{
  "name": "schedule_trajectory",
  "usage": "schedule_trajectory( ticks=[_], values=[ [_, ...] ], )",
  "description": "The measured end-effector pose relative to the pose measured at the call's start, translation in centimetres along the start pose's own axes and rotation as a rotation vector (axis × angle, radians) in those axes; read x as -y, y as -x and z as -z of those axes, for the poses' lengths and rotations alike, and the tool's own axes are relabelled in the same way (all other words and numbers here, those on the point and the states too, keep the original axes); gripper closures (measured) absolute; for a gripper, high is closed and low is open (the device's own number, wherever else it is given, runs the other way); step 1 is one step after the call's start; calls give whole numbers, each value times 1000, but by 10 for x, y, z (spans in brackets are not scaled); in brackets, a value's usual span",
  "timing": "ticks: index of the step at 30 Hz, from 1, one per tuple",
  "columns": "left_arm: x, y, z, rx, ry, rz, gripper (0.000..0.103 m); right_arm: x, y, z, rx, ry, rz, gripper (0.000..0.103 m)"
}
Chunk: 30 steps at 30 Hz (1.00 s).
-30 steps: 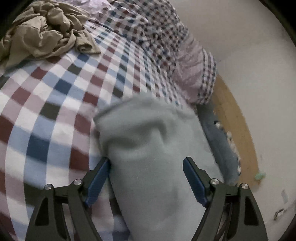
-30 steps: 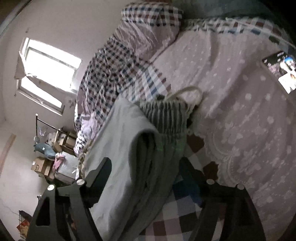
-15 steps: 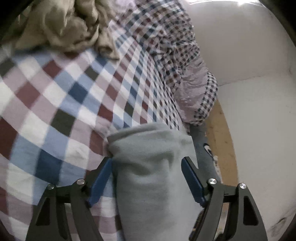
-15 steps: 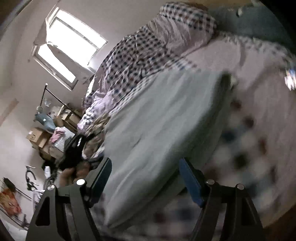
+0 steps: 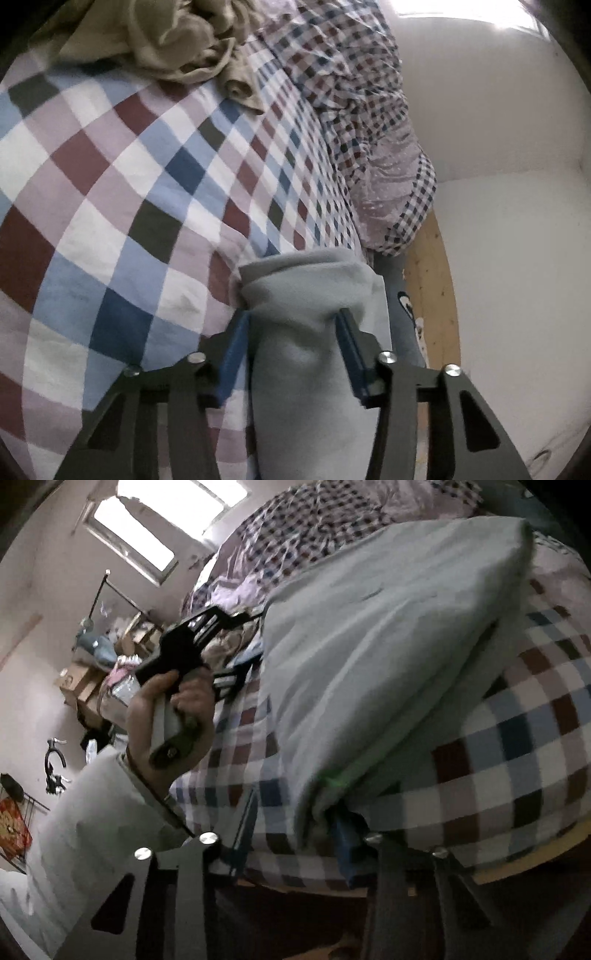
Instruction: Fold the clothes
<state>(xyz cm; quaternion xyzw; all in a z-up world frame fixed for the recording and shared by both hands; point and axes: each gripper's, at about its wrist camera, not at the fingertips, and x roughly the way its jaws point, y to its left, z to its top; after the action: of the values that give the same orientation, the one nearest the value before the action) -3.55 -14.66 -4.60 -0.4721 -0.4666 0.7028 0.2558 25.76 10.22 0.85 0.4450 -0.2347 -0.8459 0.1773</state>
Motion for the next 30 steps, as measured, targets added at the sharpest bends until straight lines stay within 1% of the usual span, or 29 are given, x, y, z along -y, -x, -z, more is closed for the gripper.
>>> schedule_trajectory(
  ticks=[1,2,5,7,8,9,11,12,15,17,19,20,22,23,25,26,28,29,30],
  values=[
    [0,-2,-2,-1,4,0,53,0,-3,-1,1,2,15,89],
    [0,-3,-5,-1,8,1,53,2,-4,-2,4,0,33,96],
    [3,-6,-11,21,-8,-7,53,10,-3,-2,16,-29,19,98],
    [3,-8,-19,43,-10,-13,56,9,0,0,25,-7,30,99],
    [3,-8,-23,53,-10,-16,61,9,0,1,27,0,30,99],
    [2,-9,-27,62,-10,-21,74,9,0,1,29,4,30,100],
    [-2,-15,-33,51,4,-18,80,9,1,1,29,14,34,100],
    [-3,-17,-34,41,10,-14,81,11,2,0,27,12,34,100],
    [1,-14,-34,42,-7,-41,80,15,2,-1,21,10,27,100],
    [0,-7,-32,56,-7,-50,70,16,4,-2,23,18,12,99],
    [-5,0,-31,65,18,-16,59,18,6,-3,30,16,-3,99],
    [-5,3,-29,68,20,3,55,18,7,-3,33,23,-4,98],
    [1,5,-25,58,-8,10,38,16,7,-3,37,41,0,97],
    [6,4,-23,49,-30,9,34,15,7,-3,38,45,0,96],
    [19,-4,-19,17,-96,-26,21,14,7,-4,42,48,-1,95],
    [24,-10,-18,8,-122,-49,19,14,7,-4,41,46,-3,95],
    [32,-21,-15,-7,-168,-93,19,16,6,-4,36,33,-11,96],
    [34,-24,-14,0,-176,-109,19,18,5,-4,32,23,-17,97],
    [35,-26,-13,7,-183,-126,28,20,5,-3,28,14,-23,98]
  ],
)
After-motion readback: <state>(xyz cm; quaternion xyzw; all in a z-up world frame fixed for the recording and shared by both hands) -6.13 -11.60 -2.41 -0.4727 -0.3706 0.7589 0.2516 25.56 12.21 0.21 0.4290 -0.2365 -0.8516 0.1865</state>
